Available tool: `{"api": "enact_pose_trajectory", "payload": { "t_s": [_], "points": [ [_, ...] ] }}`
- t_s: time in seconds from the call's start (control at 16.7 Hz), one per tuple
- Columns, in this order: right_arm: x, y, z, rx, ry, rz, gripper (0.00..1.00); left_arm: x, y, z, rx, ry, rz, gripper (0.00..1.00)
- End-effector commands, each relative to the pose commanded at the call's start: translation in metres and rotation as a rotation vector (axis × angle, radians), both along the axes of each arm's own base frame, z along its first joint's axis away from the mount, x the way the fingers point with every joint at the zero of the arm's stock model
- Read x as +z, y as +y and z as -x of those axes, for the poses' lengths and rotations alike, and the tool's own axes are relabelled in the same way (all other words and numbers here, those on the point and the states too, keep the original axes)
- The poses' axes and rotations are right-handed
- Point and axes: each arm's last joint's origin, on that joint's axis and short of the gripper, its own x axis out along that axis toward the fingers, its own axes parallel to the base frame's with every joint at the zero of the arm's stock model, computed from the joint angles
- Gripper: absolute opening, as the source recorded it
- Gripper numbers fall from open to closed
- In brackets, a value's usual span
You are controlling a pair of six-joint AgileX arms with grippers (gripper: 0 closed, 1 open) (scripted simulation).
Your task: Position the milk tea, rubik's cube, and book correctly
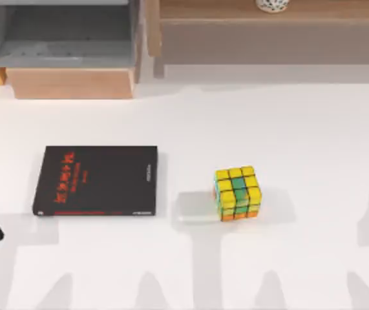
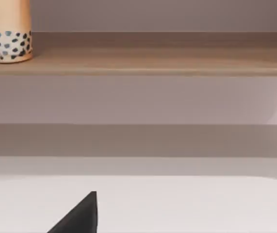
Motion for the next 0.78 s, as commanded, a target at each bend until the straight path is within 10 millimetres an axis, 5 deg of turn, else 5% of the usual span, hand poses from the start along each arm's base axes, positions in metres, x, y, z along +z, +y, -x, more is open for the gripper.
{"api": "enact_pose_trajectory", "payload": {
  "t_s": [0.3,0.78],
  "points": [
    [0.011,0.002,-0.001,0.000,-0.012,0.000,1.00,0.000,0.000,0.000,0.000,0.000,0.000,1.00],
    [0.088,0.016,-0.043,-0.010,-0.018,0.005,1.00,0.000,0.000,0.000,0.000,0.000,0.000,1.00]
  ]
}}
